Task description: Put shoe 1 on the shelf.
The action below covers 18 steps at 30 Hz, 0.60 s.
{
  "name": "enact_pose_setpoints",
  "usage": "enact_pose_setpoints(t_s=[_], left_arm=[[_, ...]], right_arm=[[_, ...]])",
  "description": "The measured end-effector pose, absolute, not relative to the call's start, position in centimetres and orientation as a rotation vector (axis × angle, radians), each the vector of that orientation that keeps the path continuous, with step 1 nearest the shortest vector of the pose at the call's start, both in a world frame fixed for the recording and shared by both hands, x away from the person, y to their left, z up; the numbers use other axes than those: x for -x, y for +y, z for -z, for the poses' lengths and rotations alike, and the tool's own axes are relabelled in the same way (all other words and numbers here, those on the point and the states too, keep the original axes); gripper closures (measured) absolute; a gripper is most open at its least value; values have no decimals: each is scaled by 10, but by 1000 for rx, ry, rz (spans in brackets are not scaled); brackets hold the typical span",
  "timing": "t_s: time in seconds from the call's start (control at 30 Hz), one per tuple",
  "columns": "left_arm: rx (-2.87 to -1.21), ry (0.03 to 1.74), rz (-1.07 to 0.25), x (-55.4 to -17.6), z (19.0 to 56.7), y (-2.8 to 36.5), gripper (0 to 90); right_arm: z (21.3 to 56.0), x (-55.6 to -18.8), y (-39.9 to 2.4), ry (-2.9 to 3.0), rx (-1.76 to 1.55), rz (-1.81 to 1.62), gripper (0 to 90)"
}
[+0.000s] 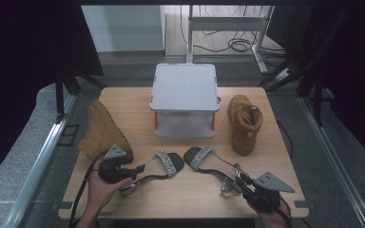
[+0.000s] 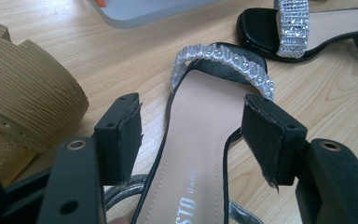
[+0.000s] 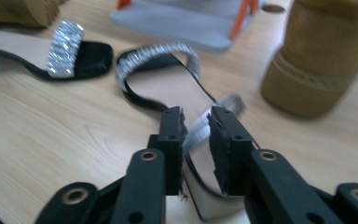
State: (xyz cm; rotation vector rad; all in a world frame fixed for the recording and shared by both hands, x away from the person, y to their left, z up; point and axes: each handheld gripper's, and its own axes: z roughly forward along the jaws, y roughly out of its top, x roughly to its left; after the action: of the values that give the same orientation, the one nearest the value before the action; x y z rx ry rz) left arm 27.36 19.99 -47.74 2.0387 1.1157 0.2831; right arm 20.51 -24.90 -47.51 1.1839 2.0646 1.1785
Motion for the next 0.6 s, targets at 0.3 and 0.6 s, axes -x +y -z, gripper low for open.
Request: enact_pose_setpoints(t_s=[0.3,0.6], left_arm=[[-2123,1123,-274,-276,480,196,371],[-2255,1114,-253,-278,490,186,351]], right_arm=[[455,-229,-210,2148,-1075,-1200,547],[454,-237,-196,2161,-1039,-1182,511]])
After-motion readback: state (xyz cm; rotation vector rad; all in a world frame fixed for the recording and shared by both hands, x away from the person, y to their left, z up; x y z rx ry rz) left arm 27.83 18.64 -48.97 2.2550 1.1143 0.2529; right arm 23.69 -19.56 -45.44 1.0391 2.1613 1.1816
